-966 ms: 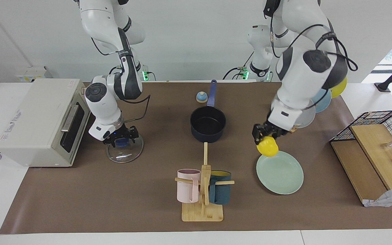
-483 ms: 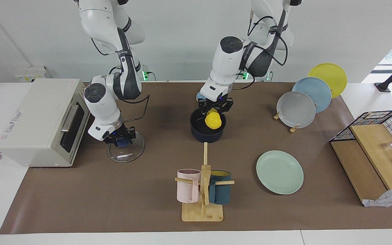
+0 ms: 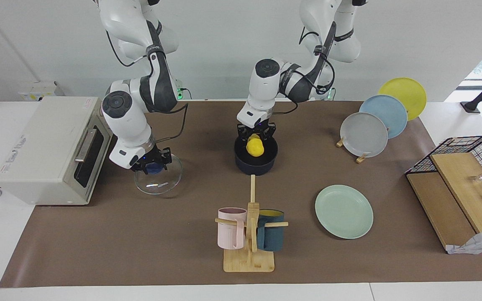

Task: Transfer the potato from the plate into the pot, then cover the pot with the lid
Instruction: 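Carry the potato over the pot with the left gripper and release it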

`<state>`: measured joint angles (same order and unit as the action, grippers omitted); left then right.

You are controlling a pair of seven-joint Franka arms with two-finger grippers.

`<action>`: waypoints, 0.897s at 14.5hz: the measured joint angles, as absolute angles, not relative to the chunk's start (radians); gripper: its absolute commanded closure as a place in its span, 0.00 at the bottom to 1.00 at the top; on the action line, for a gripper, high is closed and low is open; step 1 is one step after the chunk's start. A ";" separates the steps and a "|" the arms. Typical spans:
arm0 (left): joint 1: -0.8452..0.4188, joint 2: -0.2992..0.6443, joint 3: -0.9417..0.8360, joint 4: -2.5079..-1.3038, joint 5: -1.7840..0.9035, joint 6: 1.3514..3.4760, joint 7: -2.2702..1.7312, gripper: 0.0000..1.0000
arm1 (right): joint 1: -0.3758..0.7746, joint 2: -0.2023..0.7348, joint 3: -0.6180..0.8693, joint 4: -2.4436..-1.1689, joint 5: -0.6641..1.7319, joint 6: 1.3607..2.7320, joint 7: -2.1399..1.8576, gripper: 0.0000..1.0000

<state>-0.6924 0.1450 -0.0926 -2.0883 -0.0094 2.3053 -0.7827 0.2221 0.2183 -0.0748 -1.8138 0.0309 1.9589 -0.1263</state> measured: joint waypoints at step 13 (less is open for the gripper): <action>-0.714 0.203 -0.077 -2.118 0.053 2.367 -0.800 0.00 | 0.264 0.255 -0.057 -1.510 0.033 1.638 -0.075 1.00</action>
<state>-0.7142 0.2026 -0.0772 -2.1183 0.0527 2.3669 -0.7999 0.2643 0.2551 -0.0574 -1.5096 0.0332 1.6376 -0.0752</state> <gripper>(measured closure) 0.211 0.348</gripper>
